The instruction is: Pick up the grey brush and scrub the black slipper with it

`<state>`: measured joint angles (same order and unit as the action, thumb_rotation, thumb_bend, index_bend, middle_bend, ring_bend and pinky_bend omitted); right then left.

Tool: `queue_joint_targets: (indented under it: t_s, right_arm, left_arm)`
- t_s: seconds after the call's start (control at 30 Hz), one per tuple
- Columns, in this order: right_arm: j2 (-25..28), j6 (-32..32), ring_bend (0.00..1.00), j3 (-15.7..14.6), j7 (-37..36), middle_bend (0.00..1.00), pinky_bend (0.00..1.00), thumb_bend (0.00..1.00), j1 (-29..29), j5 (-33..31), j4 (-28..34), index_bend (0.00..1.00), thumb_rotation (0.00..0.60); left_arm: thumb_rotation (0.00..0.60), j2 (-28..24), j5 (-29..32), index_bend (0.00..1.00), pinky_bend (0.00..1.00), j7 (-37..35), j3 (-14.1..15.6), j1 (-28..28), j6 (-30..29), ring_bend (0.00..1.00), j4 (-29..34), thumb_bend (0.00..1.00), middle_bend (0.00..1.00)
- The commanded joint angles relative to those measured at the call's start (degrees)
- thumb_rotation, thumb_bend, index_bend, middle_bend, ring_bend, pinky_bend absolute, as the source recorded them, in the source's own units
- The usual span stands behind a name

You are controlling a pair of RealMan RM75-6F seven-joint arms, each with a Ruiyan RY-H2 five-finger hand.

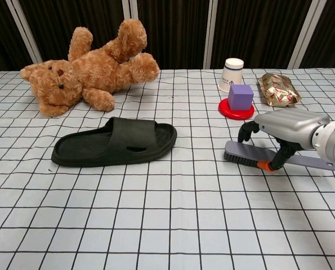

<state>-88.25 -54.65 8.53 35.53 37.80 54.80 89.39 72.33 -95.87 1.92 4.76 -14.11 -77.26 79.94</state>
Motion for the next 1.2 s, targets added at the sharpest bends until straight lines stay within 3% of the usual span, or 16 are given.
queue_joint_targets:
  t_s: [0.03, 0.47, 0.7, 0.9, 1.2]
  right_arm:
    - [-0.2, 0.0, 0.23, -0.1, -0.4, 0.3, 0.24, 0.4, 0.1, -0.1, -0.4, 0.34, 0.6]
    - [-1.3, -0.8, 0.39, -0.9, -2.8, 0.47, 0.42, 0.4, 0.3, 0.7, -2.6, 0.57, 0.6]
    - [-1.2, -2.2, 0.45, -1.0, -5.5, 0.52, 0.47, 0.42, 0.1, 4.4, -2.6, 0.63, 0.6]
    - [0.5, -2.1, 0.45, -0.6, -6.3, 0.54, 0.48, 0.44, 1.1, 7.5, -0.3, 0.65, 0.6]
    - [1.6, 1.8, 0.46, 2.6, -5.8, 0.54, 0.48, 0.45, 5.4, 6.0, 3.7, 0.65, 0.6]
  left_arm:
    - [0.551, 0.0, 0.0, 0.0, 0.07, 0.0, 0.0, 0.0, -0.1, 0.0, 0.0, 0.08, 0.0]
    - [0.547, 0.1, 0.0, 0.0, 0.07, 0.2, 0.2, -0.1, 0.3, 0.0, -0.1, 0.09, 0.0]
    - [0.554, 0.6, -2.0, 0.0, 0.07, -2.2, 1.0, -1.7, 1.8, 0.02, -0.2, 0.27, 0.0]
    - [0.564, 1.6, -4.5, 0.0, 0.07, -6.2, 0.7, -7.1, 7.2, 0.04, 0.5, 0.32, 0.0]
    - [0.553, 3.8, -0.9, 0.0, 0.07, -8.9, -2.8, -16.7, 20.9, 0.04, 2.0, 0.38, 0.01]
